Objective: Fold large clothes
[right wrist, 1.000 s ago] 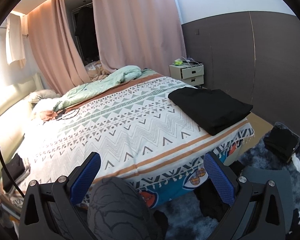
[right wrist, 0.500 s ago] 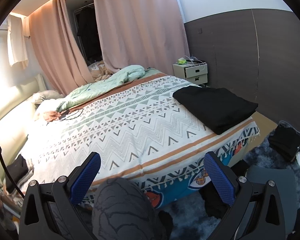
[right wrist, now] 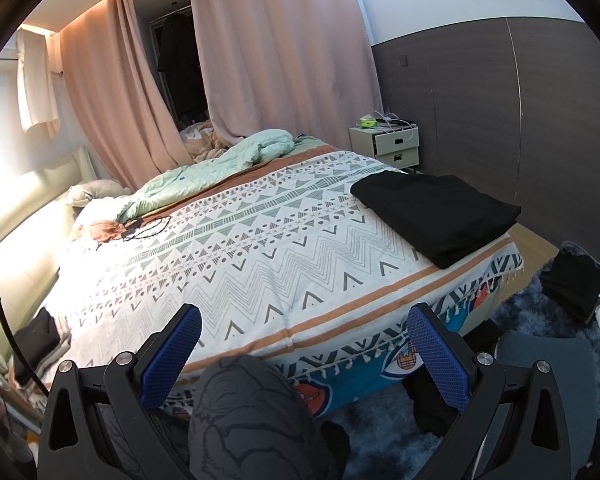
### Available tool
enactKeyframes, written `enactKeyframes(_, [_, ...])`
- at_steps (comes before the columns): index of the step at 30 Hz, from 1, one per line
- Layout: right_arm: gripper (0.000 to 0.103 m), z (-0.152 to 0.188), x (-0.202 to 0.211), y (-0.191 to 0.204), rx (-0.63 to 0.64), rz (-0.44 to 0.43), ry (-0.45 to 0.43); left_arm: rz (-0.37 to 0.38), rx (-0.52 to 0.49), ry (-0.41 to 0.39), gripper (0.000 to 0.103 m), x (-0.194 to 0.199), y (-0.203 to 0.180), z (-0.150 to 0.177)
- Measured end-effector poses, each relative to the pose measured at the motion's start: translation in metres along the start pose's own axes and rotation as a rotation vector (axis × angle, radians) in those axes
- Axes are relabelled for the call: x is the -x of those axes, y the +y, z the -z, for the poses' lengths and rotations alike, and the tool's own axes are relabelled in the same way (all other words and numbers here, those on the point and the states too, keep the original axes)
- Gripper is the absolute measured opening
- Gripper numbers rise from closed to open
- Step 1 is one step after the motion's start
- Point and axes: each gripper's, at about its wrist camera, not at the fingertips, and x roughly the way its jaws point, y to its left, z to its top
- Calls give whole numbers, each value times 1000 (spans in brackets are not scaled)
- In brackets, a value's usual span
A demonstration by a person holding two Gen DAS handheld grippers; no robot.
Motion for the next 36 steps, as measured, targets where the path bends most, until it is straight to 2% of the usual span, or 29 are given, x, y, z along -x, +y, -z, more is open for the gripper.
enactKeyframes(21, [103,5,-2,6,1,-3,8,5,10,11,103,0,1,5])
enactKeyframes(26, [103,6,-2,5,6,2,2,-24,-1,14,103,-2,1,4])
enactKeyframes(36, [103,11,-11,-9,-60,14,9,-39,-1,21,103,-1,2,6])
